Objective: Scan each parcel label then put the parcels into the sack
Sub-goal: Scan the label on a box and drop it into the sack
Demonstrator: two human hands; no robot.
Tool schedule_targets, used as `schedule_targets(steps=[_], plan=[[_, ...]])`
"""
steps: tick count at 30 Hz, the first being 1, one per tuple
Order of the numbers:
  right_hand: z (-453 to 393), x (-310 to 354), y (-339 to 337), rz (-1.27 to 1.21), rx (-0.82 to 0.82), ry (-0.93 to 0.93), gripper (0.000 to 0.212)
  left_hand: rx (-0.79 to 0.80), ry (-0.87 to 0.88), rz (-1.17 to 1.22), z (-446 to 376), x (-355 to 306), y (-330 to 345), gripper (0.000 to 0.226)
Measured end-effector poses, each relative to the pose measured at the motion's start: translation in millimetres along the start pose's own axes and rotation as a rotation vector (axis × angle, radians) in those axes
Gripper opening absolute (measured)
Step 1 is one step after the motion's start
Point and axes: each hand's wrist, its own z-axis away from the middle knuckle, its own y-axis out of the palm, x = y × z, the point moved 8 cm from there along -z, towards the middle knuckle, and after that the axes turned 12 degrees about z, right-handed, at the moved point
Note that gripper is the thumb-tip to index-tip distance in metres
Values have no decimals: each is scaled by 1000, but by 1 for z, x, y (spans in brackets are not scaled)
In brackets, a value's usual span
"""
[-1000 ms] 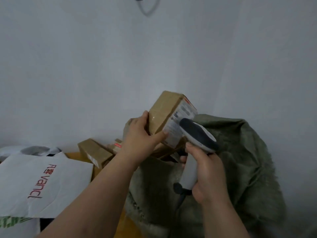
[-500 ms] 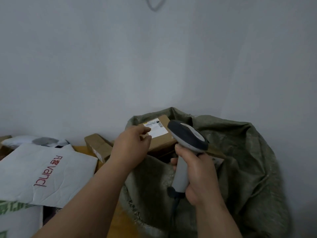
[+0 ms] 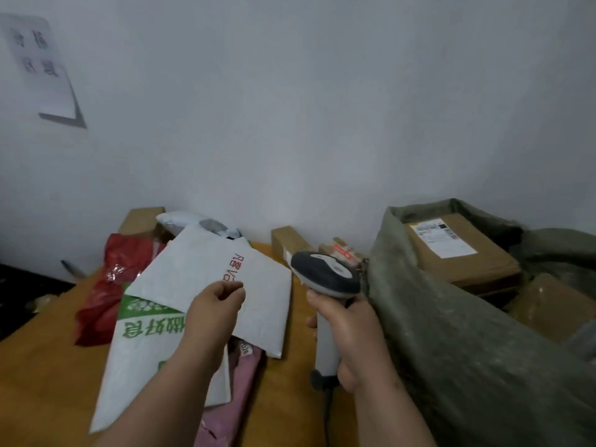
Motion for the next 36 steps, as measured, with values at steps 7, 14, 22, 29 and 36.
schedule_targets(steps=[7,14,22,29,36], plan=[[-24,-20,74,5,-92,106,15,18,-133,-36,-51,40,-60,9],[-102,-23,78,25,-153,135,10,140,-203,-69,-107,52,-14,12],[-239,-35,74,140,-144,175,19,191,-272,-105,-185,68,62,23],[-326,-67,101,279,-74,257,37,246,-399,-15,-253,116,123,35],[-380,-86,106,495,-62,294,70,224,-592,151,-298,161,165,30]])
